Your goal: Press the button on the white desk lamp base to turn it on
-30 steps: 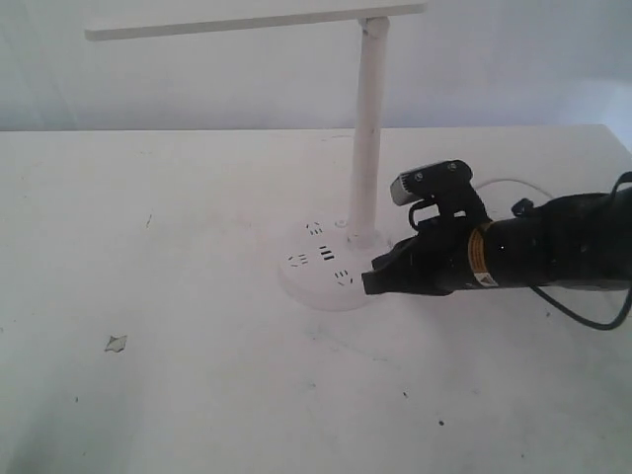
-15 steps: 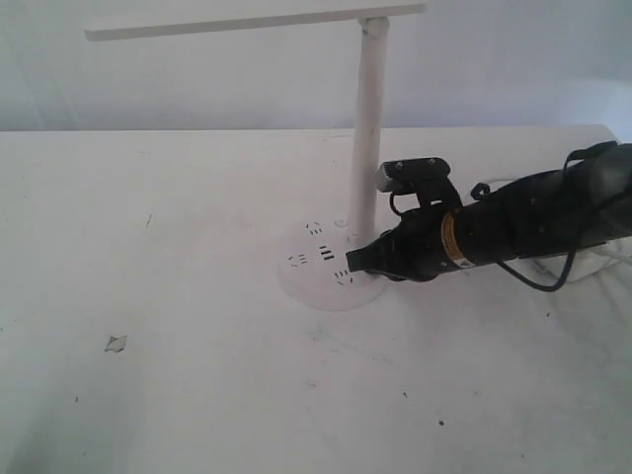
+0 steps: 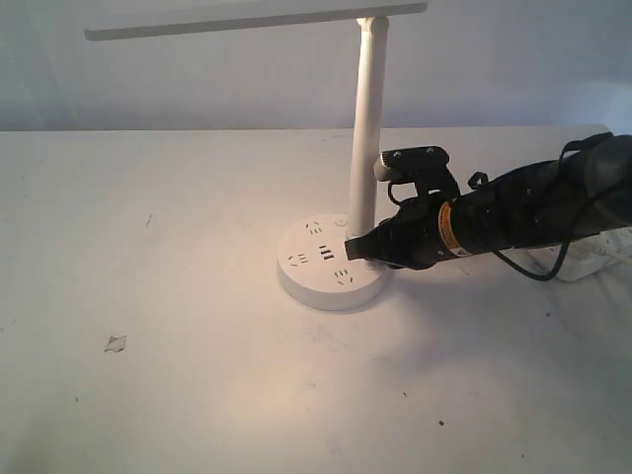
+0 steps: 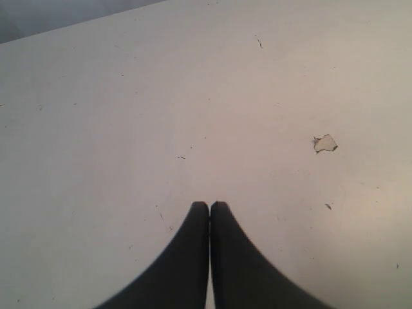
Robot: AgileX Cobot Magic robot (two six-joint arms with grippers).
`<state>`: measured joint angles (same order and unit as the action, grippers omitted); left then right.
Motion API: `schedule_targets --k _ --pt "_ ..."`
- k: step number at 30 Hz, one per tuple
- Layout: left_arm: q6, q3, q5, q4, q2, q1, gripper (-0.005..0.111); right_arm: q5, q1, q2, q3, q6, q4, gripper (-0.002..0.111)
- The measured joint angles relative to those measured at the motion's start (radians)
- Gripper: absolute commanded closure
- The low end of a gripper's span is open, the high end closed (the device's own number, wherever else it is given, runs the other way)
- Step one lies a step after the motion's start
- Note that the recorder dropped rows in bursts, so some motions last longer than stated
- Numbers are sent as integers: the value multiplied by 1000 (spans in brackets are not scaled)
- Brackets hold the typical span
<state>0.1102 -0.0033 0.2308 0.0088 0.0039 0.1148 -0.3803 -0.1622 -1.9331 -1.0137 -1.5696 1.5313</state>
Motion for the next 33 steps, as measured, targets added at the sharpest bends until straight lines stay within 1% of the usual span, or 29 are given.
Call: schedule_targets --k 5,6,11,18,20,26,29,33 --pt "0 0 0 0 0 0 107 -86 0 0 0 16 1 108" --pt "0 0 0 0 0 0 107 -138 0 4 0 26 1 108" --pt "0 0 0 0 0 0 107 -287 0 85 54 36 3 108" --pt "0 0 0 0 0 0 107 -730 0 270 210 61 5 108" --pt "0 0 0 0 0 0 107 -809 0 310 258 58 24 108" --pt "0 0 0 0 0 0 107 -827 0 453 392 7 135 108" --pt "0 0 0 0 0 0 107 -827 0 528 457 0 136 108" --pt "0 0 0 0 0 0 107 -814 0 670 539 0 81 108"
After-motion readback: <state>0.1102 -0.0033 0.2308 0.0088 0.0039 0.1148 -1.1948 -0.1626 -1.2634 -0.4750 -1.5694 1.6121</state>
